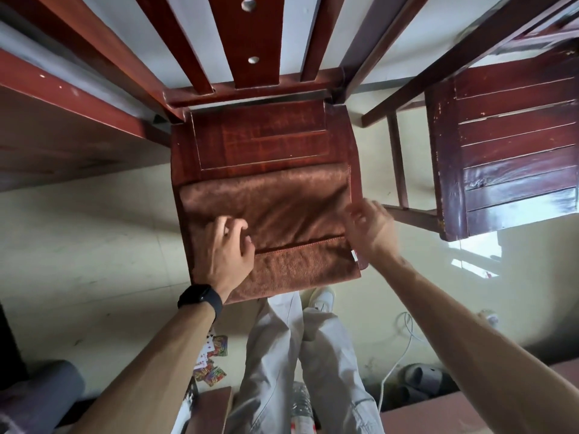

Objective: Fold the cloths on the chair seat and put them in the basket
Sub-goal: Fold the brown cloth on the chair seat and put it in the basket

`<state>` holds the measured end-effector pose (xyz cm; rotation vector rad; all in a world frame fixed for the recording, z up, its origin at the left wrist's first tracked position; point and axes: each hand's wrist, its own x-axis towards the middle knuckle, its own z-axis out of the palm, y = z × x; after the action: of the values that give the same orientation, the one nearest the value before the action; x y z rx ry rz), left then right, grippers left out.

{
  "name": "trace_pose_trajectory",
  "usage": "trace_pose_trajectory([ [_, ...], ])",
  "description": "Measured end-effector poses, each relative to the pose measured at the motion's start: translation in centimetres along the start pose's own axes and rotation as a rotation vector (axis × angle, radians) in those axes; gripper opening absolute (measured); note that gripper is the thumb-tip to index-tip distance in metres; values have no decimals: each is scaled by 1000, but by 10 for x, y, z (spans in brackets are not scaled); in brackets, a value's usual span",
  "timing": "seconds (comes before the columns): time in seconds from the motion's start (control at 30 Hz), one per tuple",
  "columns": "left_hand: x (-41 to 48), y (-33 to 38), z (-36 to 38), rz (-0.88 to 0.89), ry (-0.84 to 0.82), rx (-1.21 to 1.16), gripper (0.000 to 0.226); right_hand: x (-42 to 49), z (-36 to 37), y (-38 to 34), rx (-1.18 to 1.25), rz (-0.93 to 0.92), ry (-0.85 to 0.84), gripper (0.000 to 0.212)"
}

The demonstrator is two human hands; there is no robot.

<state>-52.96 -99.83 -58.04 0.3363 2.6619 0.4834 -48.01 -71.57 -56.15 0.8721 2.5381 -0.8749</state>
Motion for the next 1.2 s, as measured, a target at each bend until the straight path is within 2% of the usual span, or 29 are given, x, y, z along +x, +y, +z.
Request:
trace_pose_trajectory([
  [0.07,-23,-13,-7,-32,-77,125,28,-19,7,10,-157,-146,-152,22],
  [0.13,-39,-24,-11,-82,-163,208,35,-25,11,13,-274,-162,-252,32],
  [0.33,-32,-27,-11,-133,-234,367,25,-16,14,11,-474,-163,-318,29],
  [0.43,-24,-29,-16,-147,-305,372,19,-14,11,8,-523,-148,-372,29],
  [0.63,-17,-68,-25,-107,-435,221,16,-22,-6,11,-367,-207,-393,30],
  [0.77,-7,-65,-64,-85,-563,211,21,-21,-33,11,-238,-157,-441,17],
  [0.87,7,-64,-99,-158,-520,32,15,-10,-53,1,-114,-79,-389,11],
  [0.97,27,-67,-115,-266,-397,-224,15,13,-57,-12,164,85,-288,8],
  [1.07,50,-72,-105,-357,-233,-400,22,38,-46,-23,439,218,-188,15],
  [1.2,71,-78,-76,-492,-65,-509,20,61,-24,-31,576,298,-69,11],
])
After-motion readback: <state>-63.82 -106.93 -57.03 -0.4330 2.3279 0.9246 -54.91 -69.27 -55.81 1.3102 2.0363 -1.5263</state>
